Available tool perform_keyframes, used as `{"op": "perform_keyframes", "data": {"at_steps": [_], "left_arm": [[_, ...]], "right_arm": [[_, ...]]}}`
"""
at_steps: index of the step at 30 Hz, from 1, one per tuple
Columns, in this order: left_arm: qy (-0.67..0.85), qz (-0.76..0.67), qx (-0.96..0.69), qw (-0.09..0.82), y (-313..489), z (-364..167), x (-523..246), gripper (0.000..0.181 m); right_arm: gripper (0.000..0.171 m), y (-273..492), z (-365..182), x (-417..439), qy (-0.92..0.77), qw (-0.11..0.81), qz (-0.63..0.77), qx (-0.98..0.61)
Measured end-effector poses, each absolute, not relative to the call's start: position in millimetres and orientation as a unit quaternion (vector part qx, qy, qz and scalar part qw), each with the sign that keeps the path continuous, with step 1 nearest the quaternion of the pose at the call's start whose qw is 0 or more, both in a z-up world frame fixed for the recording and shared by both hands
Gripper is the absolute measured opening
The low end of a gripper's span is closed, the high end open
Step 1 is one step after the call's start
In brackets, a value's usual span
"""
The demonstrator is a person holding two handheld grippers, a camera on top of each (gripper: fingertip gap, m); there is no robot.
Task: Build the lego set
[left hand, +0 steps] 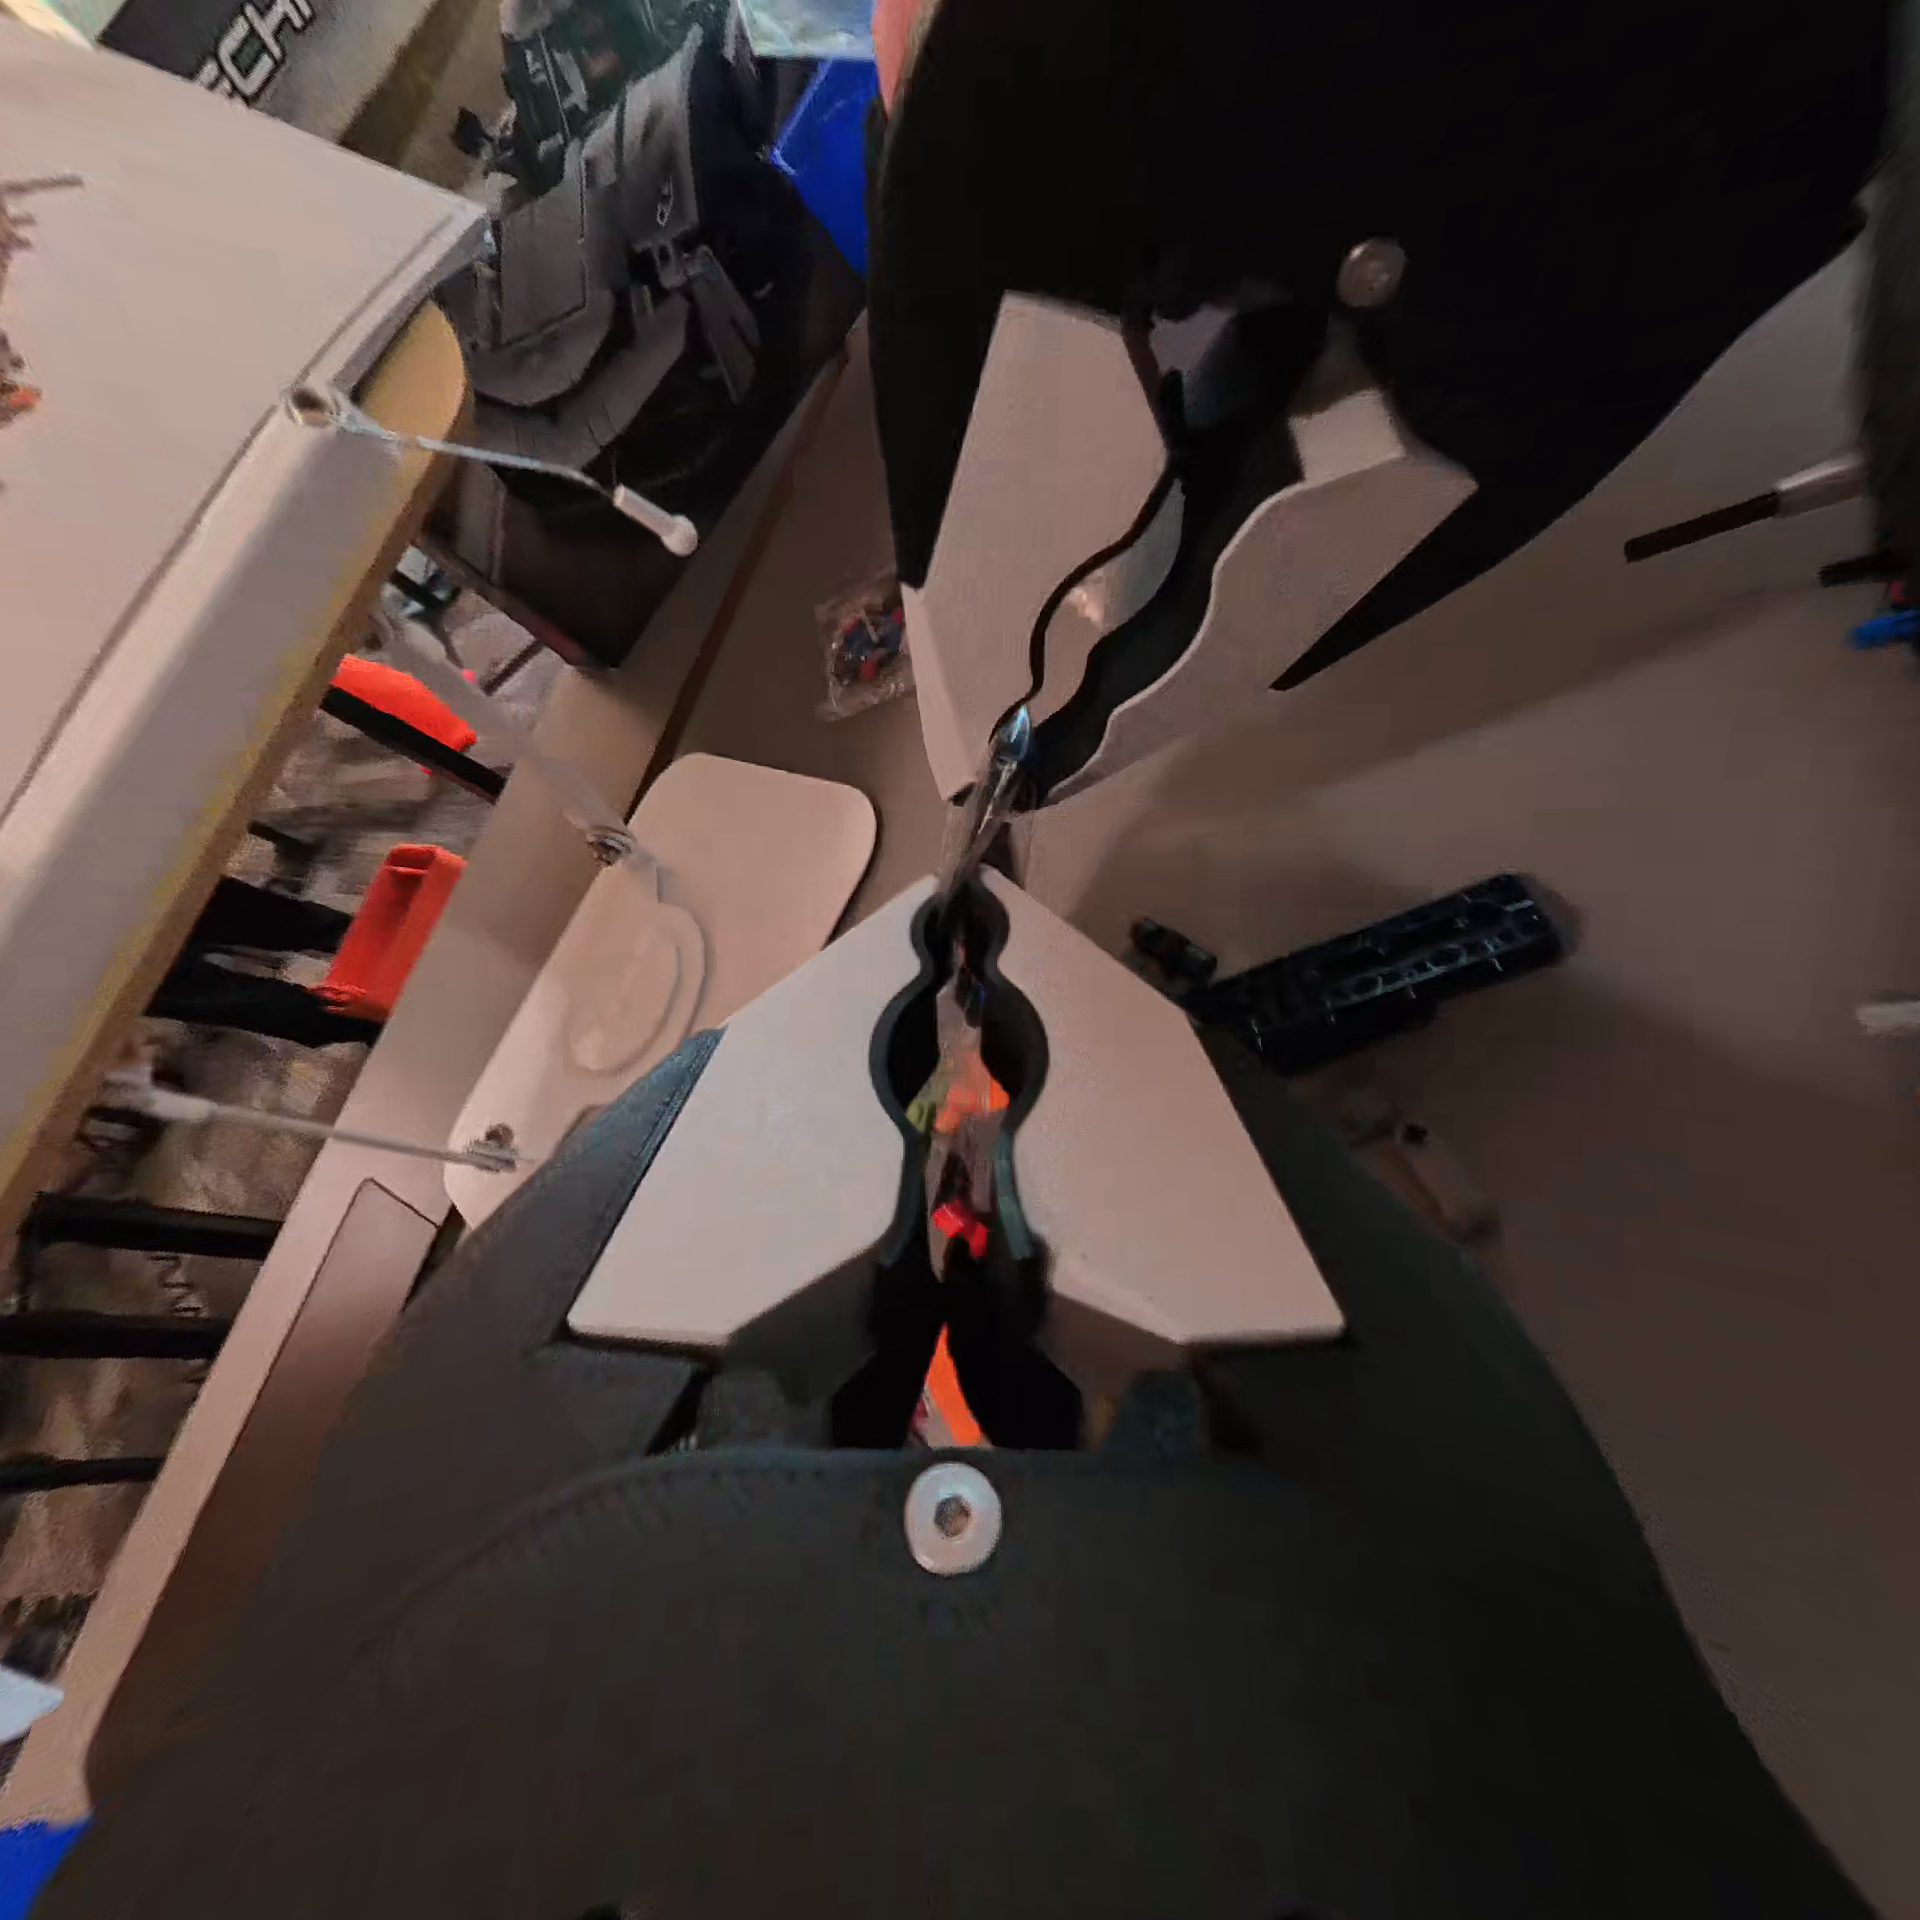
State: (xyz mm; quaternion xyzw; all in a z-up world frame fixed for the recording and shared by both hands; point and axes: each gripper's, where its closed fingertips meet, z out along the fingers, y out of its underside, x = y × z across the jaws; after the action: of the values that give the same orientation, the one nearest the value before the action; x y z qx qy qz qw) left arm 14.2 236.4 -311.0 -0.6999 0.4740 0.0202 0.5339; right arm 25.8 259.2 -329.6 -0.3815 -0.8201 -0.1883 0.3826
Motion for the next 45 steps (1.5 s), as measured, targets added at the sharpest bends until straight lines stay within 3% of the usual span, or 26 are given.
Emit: {"op": "perform_keyframes", "data": {"at_steps": [3,5,9,13,15,23,30,37,43,45], "left_arm": [[0.488,0.022,-0.684,0.542,242,-306,25,0.0],[0.496,0.022,-0.678,0.541,244,-303,30,0.0],[0.506,-0.013,-0.664,0.55,246,-294,45,0.0],[0.529,-0.052,-0.642,0.553,248,-288,71,0.0],[0.548,-0.061,-0.629,0.548,250,-290,87,0.0],[0.575,-0.114,-0.592,0.553,264,-293,131,0.0],[0.589,-0.133,-0.61,0.512,277,-323,145,0.0],[0.602,-0.102,-0.633,0.475,266,-344,133,0.023],[0.62,-0.053,-0.638,0.453,262,-363,127,0.017],[0.627,-0.05,-0.634,0.45,260,-368,128,0.002]], "right_arm": [[0.006,266,-325,37,-0.8,0.404,-0.149,-0.419],[0.024,268,-321,47,-0.784,0.413,-0.114,-0.448],[0.041,276,-322,75,-0.757,0.405,-0.041,-0.51],[0.046,273,-327,95,-0.733,0.388,0.04,-0.556],[0.044,273,-324,104,-0.719,0.389,0.071,-0.571],[0.002,278,-324,147,-0.702,0.365,0.081,-0.606],[0.002,298,-334,177,-0.734,0.349,-0.084,-0.576],[0.001,302,-346,179,-0.795,0.318,-0.253,-0.451],[0.001,294,-355,170,-0.826,0.283,-0.317,-0.37],[0.001,292,-356,168,-0.829,0.28,-0.321,-0.362]]}}
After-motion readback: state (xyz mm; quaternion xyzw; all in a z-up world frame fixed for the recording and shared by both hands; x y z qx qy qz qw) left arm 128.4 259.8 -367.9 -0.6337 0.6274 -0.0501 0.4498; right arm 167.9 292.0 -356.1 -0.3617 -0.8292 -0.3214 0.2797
